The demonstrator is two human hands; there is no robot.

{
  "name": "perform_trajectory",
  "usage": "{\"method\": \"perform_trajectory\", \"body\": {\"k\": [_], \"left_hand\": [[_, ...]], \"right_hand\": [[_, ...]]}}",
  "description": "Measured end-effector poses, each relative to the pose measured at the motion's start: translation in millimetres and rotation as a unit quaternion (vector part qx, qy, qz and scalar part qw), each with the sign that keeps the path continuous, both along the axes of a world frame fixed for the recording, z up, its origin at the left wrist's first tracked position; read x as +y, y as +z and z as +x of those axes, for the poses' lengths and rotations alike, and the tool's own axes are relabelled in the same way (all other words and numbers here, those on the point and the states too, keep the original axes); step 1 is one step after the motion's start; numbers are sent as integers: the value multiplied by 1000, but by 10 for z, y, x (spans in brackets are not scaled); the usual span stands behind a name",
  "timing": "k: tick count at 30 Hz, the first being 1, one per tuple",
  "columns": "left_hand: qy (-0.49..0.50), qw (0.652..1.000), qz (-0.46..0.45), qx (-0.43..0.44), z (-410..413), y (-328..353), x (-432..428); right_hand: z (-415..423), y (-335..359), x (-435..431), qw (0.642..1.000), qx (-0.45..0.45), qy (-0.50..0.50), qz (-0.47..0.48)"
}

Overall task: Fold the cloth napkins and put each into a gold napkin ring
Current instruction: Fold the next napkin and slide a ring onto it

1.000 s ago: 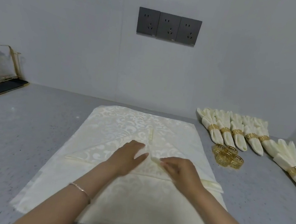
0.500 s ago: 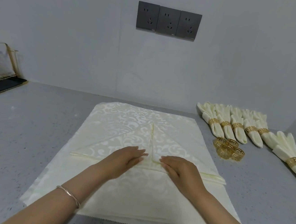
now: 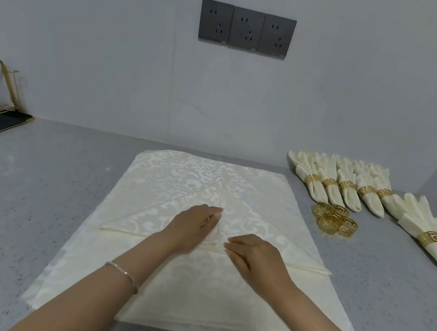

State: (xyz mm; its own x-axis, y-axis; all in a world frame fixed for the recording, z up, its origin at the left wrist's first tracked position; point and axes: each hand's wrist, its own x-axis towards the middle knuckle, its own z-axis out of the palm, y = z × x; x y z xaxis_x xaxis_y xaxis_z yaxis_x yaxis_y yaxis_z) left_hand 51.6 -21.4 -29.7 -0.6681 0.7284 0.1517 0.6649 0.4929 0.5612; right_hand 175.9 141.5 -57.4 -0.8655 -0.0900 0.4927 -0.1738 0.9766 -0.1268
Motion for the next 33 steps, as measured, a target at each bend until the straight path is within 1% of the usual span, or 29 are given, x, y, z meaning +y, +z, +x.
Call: {"method": "perform_trajectory", "body": {"k": [2,4,7,9,10,12,15,18,21,29,31,33], "left_hand": [[10,997,-60,51,-38,-43,104],[5,989,-112,91,-26,-120,186],[-6,985,-142,98,22,-220,244],[-10,983,-151,106,16,-259,249],[-14,982,-154,108,13,-269,253],[-17,981,-159,110,7,-280,253],[-18,980,-166,107,-10,-294,252],[-21,980,-157,118,-29,-330,252],[-14,981,-151,122,-53,-348,257],[-14,981,-158,109,-5,-305,267],[-11,980,-165,108,4,-295,272],[-5,983,-153,104,26,-261,265]], "right_hand": [[14,31,-25,999,-27,-5,-20],[25,71,-29,996,-57,-22,-59],[4,191,-14,984,-101,-42,-140],[-111,282,26,975,-86,-57,-194],[-204,310,59,976,-74,-65,-193],[-457,319,124,986,-78,-67,-132],[-793,229,188,982,-159,-85,-61],[-857,107,273,963,-244,-103,-44],[-624,67,400,958,-257,-113,-51],[432,72,871,942,-289,-162,-54],[589,82,965,935,-300,-175,-65],[648,75,1022,931,-310,-182,-70]]}}
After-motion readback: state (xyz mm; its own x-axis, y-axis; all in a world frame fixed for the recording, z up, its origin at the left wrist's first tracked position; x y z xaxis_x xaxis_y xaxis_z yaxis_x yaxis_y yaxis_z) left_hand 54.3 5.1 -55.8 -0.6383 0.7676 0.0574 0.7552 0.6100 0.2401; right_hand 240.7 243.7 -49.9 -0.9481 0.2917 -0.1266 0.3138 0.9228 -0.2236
